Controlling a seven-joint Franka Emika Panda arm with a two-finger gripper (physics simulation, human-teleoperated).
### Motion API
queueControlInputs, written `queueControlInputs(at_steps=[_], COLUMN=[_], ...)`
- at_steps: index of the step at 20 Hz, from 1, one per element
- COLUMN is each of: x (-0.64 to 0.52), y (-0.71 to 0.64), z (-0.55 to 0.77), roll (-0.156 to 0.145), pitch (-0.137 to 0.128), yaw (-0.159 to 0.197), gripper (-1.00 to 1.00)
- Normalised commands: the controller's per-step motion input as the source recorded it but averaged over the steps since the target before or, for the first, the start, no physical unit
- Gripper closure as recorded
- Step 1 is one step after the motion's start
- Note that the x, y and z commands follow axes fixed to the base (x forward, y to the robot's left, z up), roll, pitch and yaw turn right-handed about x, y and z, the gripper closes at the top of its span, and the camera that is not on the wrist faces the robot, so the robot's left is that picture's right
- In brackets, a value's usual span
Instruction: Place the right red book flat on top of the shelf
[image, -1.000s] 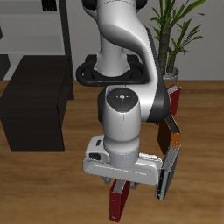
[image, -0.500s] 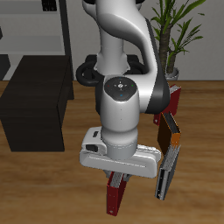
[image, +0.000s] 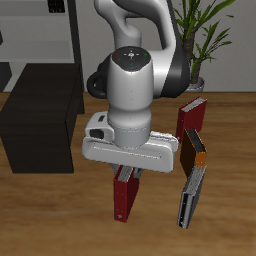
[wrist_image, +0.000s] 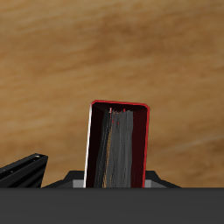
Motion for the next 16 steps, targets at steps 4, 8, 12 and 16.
queueControlInputs(at_steps=[4, 8, 12, 16], x=[-0.63, -0.55, -0.58, -0.71], y=[-0.07, -0.22, -0.25, -0.09], z=[0.39, 0.32, 0.42, 0.44], roll=[0.037, -0.026, 0.014, 0.002], pitch=[-0.048, -0.029, -0.052, -0.122], yaw=[-0.021, 0.013, -0.022, 0.071], gripper=[1.0, 1.0, 1.0, 1.0])
